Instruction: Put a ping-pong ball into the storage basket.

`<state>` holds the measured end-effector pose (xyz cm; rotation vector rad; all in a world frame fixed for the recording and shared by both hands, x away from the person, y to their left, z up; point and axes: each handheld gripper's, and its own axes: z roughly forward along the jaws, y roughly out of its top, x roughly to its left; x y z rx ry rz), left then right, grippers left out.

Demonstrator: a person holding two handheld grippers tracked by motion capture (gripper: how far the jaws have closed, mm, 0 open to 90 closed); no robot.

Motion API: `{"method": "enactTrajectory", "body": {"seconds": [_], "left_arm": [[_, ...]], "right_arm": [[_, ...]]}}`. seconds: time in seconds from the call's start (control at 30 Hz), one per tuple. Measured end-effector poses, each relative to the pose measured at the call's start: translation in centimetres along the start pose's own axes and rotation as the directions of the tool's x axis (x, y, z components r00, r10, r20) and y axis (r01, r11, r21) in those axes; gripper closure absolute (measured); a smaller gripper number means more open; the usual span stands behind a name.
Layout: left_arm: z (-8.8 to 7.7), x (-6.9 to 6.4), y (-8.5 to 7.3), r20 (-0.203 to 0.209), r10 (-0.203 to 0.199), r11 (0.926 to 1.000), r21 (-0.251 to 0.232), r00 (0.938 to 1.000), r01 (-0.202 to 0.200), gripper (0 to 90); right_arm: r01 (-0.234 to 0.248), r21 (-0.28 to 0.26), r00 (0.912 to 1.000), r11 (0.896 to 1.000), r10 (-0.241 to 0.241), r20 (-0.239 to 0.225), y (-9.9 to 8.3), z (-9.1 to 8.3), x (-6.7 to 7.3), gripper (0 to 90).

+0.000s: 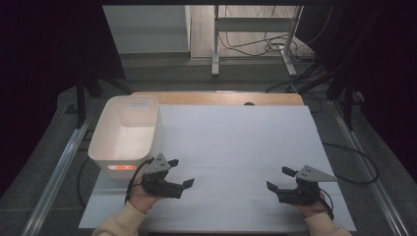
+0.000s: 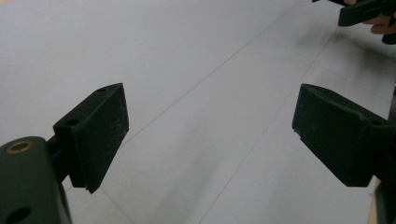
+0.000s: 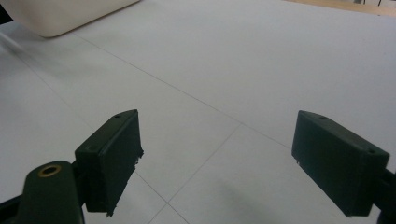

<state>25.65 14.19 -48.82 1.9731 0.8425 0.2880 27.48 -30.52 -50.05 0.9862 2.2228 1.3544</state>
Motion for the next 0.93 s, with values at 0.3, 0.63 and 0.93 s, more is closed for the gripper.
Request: {"method": "enactTrajectory", "body": {"seconds": [0.3, 0.63, 0.93], "left_arm": [[-0.4, 0.6, -1.1, -0.02, 0.001, 1.0, 0.008, 0.9998, -0.001, 11.7], [-0.6, 1.0, -1.7, -0.031, -0.006, 0.9998, 0.019, 0.9995, 0.007, 10.7], [-0.7, 1.1, -1.7, -0.038, -0.015, 0.9998, 0.012, 0.9991, 0.015, 10.8]], "right_arm": [[0.004, 0.007, 1.0, 1.0, -0.004, -0.002, -0.1, 0.1, 0.1, 16.0], [0.014, 0.02, 0.9999, 1.0, -0.014, 0.002, -0.1, 0.3, 0.3, 15.9], [0.016, 0.02, 0.9999, 1.0, -0.016, -0.006, -0.1, 0.3, 0.3, 15.9]]}}
